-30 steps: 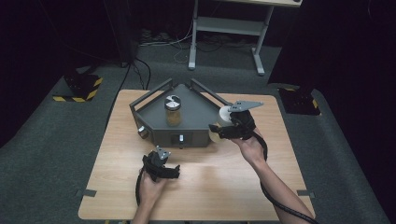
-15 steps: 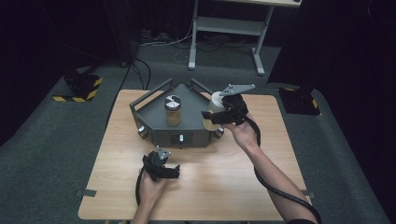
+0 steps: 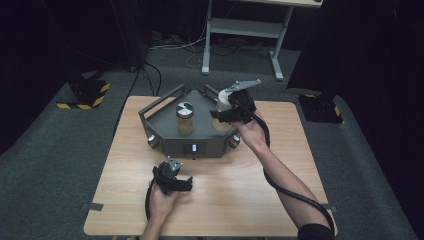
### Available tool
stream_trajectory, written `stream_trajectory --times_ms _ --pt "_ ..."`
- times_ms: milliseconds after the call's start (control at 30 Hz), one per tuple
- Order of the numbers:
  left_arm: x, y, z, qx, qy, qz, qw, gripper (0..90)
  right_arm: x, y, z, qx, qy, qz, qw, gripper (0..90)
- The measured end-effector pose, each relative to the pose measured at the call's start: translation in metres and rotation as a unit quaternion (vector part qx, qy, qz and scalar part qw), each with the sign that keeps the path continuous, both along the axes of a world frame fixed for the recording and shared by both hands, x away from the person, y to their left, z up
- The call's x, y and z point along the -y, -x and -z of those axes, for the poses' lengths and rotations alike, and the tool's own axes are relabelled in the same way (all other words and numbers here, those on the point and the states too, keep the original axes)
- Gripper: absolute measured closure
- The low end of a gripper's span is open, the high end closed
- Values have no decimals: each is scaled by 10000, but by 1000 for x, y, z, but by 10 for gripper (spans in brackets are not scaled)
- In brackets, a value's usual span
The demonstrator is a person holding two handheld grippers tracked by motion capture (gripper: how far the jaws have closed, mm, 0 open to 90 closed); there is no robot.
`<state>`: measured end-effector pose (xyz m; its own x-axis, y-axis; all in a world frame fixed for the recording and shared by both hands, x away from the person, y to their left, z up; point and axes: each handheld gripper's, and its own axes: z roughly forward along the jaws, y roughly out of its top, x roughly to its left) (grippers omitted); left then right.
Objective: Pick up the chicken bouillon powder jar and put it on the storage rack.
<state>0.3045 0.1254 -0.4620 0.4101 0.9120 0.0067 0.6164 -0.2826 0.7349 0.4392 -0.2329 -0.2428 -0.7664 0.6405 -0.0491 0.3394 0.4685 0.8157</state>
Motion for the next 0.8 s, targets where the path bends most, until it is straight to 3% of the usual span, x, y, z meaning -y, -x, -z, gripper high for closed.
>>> stream_trajectory --times_ms 300,800 --pt "0 0 0 3 11 -7 10000 3 -18 -14 9 -63 161 141 9998 329" --pt "0 0 0 1 10 -4 10000 3 -29 -32 20 -208 245 389 9987 330"
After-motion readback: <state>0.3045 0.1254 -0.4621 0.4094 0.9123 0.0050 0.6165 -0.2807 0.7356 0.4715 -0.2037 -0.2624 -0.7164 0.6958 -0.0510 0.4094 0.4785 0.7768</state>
